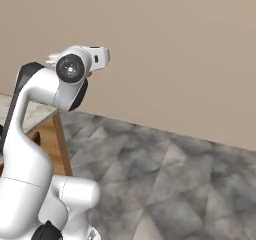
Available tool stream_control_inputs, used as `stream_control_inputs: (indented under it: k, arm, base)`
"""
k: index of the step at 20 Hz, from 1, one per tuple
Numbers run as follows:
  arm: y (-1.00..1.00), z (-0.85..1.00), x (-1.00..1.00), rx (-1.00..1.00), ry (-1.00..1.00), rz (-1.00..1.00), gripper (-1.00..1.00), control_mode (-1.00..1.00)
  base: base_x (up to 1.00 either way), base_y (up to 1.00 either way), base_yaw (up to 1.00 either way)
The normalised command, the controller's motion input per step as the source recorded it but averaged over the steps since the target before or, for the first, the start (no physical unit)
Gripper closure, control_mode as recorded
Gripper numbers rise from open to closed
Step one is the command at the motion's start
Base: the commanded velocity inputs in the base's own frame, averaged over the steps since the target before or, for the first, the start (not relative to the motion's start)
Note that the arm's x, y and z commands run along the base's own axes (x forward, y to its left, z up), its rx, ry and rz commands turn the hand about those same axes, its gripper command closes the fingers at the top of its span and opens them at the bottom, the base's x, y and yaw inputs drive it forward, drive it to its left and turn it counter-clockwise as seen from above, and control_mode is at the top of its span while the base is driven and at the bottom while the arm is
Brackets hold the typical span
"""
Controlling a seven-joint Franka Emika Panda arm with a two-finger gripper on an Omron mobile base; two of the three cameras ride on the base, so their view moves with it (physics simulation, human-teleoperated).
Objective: Retrieve the shaker from the cabinet and place it next the steak on a plate on the dining table.
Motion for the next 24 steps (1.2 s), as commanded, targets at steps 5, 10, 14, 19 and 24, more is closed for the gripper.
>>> stream_control_inputs:
  k: [5,10,14,19,24]
  arm:
    - [0.0,0.0,0.0,0.0,0.0,0.0,1.0,1.0]
    - [0.0,0.0,0.0,0.0,0.0,0.0,1.0,1.0]
    - [0.0,0.0,0.0,0.0,0.0,0.0,1.0,1.0]
    - [0.0,0.0,0.0,0.0,0.0,0.0,1.0,1.0]
    - [0.0,0.0,0.0,0.0,0.0,0.0,1.0,1.0]
  base:
    - [0.83,0.0,0.49]
    - [0.66,0.0,0.64]
    - [0.47,0.0,0.75]
    - [0.44,0.0,0.78]
    - [0.67,0.0,0.75]
